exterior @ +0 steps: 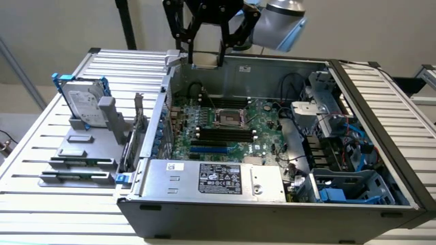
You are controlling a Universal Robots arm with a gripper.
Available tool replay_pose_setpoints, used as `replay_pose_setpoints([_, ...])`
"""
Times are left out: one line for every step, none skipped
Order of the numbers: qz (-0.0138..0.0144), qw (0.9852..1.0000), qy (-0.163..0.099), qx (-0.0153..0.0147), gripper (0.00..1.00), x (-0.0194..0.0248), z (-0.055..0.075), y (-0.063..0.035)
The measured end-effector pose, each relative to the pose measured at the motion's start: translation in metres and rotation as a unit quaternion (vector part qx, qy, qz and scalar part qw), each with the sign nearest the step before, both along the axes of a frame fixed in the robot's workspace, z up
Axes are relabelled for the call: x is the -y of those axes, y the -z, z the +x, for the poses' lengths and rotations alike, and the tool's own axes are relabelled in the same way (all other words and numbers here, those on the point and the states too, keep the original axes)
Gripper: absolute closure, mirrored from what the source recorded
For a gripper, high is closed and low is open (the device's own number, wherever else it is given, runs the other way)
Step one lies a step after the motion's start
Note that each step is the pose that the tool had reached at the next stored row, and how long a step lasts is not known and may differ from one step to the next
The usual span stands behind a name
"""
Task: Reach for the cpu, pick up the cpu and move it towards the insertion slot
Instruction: 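Pick up the cpu and move it towards the insertion slot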
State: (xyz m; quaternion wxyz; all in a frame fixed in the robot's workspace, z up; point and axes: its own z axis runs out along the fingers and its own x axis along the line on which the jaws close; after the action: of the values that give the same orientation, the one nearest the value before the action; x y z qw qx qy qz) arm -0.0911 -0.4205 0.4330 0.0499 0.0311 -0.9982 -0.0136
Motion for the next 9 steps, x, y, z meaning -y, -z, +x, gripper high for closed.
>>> replay_pose_setpoints([0.0000, 1.0000, 0.000, 0.0000, 0.45, -0.0006, 0.005, 0.0001])
replay_pose_setpoints([0.0000, 1.0000, 0.000, 0.0000, 0.45, -0.0015, 0.009, 0.0002])
replay_pose_setpoints([-0.0001, 1.0000, 0.000, 0.0000, 0.45, -0.0028, 0.013, 0.0004])
replay_pose_setpoints([-0.0001, 1.0000, 0.000, 0.0000, 0.45, -0.0045, 0.018, 0.0006])
replay_pose_setpoints([-0.0002, 1.0000, 0.000, 0.0000, 0.45, -0.0065, 0.021, 0.0009])
replay_pose_setpoints([-0.0003, 1.0000, 0.000, 0.0000, 0.45, -0.0092, 0.025, 0.0011])
replay_pose_setpoints([-0.0004, 1.0000, 0.000, 0.0000, 0.45, -0.0123, 0.028, 0.0015])
replay_pose_setpoints([-0.0006, 1.0000, 0.000, 0.0000, 0.45, -0.0158, 0.030, 0.0020])
replay_pose_setpoints([-0.0009, 1.0000, 0.000, 0.0000, 0.45, -0.0195, 0.032, 0.0025])
